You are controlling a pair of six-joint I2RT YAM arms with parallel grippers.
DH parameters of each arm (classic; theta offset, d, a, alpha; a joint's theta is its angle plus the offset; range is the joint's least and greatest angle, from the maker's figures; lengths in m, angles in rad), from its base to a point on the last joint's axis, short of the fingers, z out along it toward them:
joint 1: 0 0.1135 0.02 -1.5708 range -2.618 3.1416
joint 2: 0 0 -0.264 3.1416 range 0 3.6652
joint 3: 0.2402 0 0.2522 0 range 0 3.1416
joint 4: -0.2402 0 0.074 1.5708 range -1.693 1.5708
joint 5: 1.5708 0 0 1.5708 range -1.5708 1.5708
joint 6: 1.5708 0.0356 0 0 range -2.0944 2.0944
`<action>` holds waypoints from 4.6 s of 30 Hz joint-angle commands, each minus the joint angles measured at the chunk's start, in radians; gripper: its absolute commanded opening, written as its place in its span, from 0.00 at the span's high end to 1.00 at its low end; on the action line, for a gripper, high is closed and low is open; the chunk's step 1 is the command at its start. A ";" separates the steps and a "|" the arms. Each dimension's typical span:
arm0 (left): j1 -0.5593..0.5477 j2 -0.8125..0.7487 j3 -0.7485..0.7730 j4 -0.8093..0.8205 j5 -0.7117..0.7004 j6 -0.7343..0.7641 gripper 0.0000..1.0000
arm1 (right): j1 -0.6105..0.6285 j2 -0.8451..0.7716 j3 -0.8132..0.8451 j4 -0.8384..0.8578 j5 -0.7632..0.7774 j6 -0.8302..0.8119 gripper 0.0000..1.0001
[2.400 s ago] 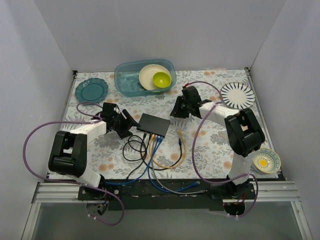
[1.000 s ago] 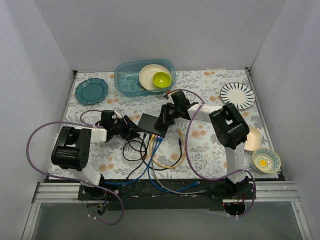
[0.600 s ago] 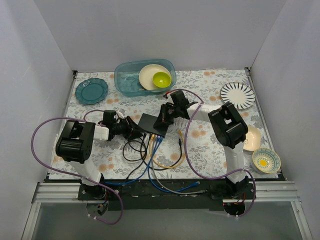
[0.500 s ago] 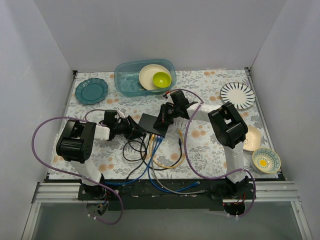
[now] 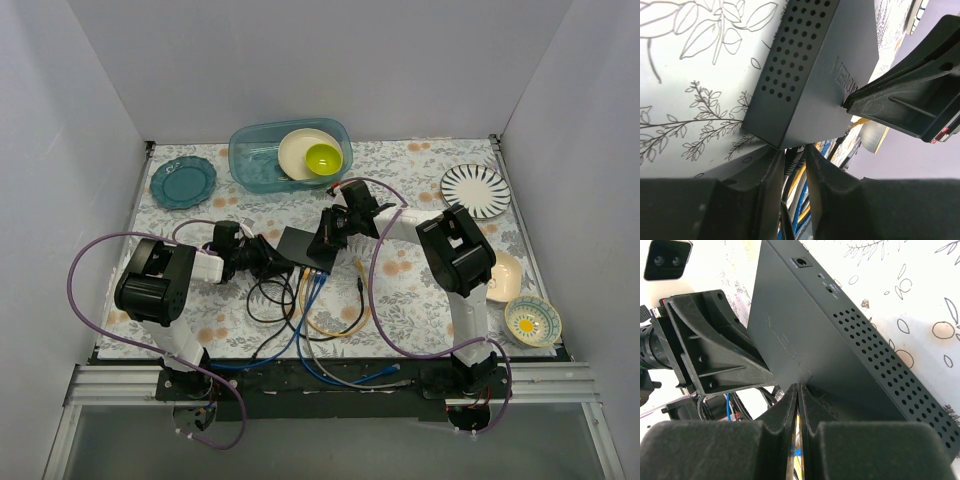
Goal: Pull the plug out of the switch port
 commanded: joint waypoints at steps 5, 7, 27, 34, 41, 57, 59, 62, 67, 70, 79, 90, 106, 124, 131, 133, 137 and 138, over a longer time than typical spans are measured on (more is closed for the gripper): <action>-0.017 0.024 -0.017 0.015 -0.068 -0.019 0.92 | 0.004 0.031 -0.060 -0.097 0.117 -0.067 0.89; -0.017 0.022 -0.024 0.019 -0.068 -0.020 0.95 | 0.006 0.016 -0.068 -0.101 0.135 -0.076 0.89; -0.017 -0.030 -0.080 0.032 0.032 0.000 1.00 | 0.040 0.081 -0.020 -0.137 0.116 -0.085 0.89; -0.017 -0.091 -0.106 -0.033 0.029 0.040 1.00 | 0.023 0.101 -0.014 -0.126 0.114 -0.075 0.89; -0.014 -0.162 -0.132 -0.114 0.017 0.053 1.00 | 0.012 0.112 -0.017 -0.123 0.128 -0.068 0.89; 0.125 -0.478 0.105 -0.662 -0.549 0.023 0.50 | 0.011 0.071 -0.003 -0.201 0.189 -0.122 0.89; 0.125 -0.475 0.171 -0.673 -0.556 0.040 0.46 | 0.009 0.066 0.003 -0.218 0.197 -0.125 0.89; 0.125 -0.451 0.202 -0.566 -0.367 0.069 0.46 | 0.005 0.043 -0.014 -0.218 0.218 -0.125 0.89; -0.006 -0.349 0.194 -0.354 -0.146 0.032 0.60 | -0.012 -0.001 -0.051 -0.206 0.270 -0.108 0.89; -0.126 -0.291 0.199 -0.288 -0.154 0.024 0.65 | -0.028 -0.009 -0.062 -0.204 0.269 -0.104 0.89; -0.177 -0.205 0.102 -0.270 -0.238 -0.013 0.75 | -0.040 -0.012 -0.086 -0.189 0.261 -0.098 0.89; -0.174 -0.118 0.047 -0.220 -0.247 0.007 0.66 | -0.040 -0.017 -0.121 -0.174 0.261 -0.095 0.89; -0.153 -0.007 0.006 -0.064 -0.271 -0.094 0.73 | -0.040 -0.027 -0.126 -0.166 0.255 -0.090 0.89; -0.102 0.065 -0.042 0.041 -0.189 -0.138 1.00 | -0.038 -0.020 -0.143 -0.152 0.244 -0.087 0.89; -0.103 0.015 -0.076 0.029 -0.166 -0.115 1.00 | -0.038 -0.021 -0.140 -0.151 0.243 -0.085 0.89; -0.102 -0.005 -0.102 0.019 -0.159 -0.106 1.00 | -0.040 -0.018 -0.132 -0.151 0.244 -0.085 0.89; -0.102 -0.067 -0.154 -0.001 -0.160 -0.101 1.00 | -0.038 -0.012 -0.124 -0.151 0.241 -0.084 0.89; -0.102 -0.091 -0.165 -0.005 -0.159 -0.101 1.00 | -0.040 -0.011 -0.124 -0.149 0.243 -0.084 0.90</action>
